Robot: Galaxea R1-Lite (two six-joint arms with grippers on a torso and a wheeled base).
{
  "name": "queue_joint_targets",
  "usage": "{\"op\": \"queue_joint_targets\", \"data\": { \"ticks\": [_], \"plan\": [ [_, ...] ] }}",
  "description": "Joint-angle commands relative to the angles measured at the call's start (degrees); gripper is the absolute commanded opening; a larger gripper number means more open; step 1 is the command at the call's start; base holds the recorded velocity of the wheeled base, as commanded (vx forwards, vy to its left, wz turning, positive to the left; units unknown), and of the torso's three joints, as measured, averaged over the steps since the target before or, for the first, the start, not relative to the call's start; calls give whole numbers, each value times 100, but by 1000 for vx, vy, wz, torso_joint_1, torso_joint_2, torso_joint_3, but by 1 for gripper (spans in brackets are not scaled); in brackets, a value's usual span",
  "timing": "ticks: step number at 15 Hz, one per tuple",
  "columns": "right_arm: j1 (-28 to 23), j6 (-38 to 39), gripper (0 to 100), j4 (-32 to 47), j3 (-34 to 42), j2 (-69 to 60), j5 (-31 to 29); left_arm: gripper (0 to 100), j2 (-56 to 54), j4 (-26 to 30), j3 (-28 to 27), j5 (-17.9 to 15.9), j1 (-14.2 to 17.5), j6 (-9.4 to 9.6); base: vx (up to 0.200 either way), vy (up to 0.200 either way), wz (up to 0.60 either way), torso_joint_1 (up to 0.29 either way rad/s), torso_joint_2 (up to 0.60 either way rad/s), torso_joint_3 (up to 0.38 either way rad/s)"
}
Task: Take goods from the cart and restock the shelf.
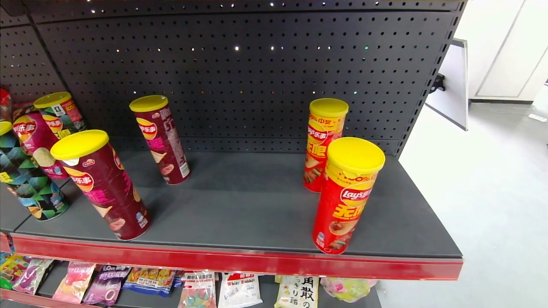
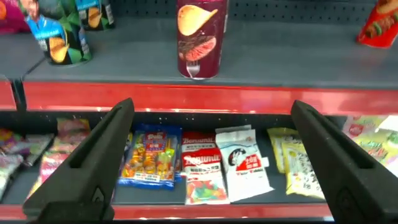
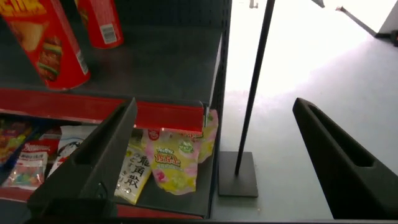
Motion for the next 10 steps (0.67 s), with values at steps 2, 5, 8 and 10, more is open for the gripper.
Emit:
{"op": "queue_joint_targets", "data": {
  "ticks": [2,5,8,10],
  "plan": [
    [33,97,100,-230,-1515,2830,-24,100,11,122,31,262,-1,121,0,0,0,0,0,0],
    [59,35,100,-915,-1524,4043,-16,100,11,122,40,306,-1,-108,0,0,0,0,0,0],
    [217,-9,100,-977,-1515,4869,-16,100,11,122,40,306,-1,-108,0,0,0,0,0,0],
    [393,0,100,-977,-1374,5168,-16,100,11,122,40,306,-1,-108,0,0,0,0,0,0]
  ]
}}
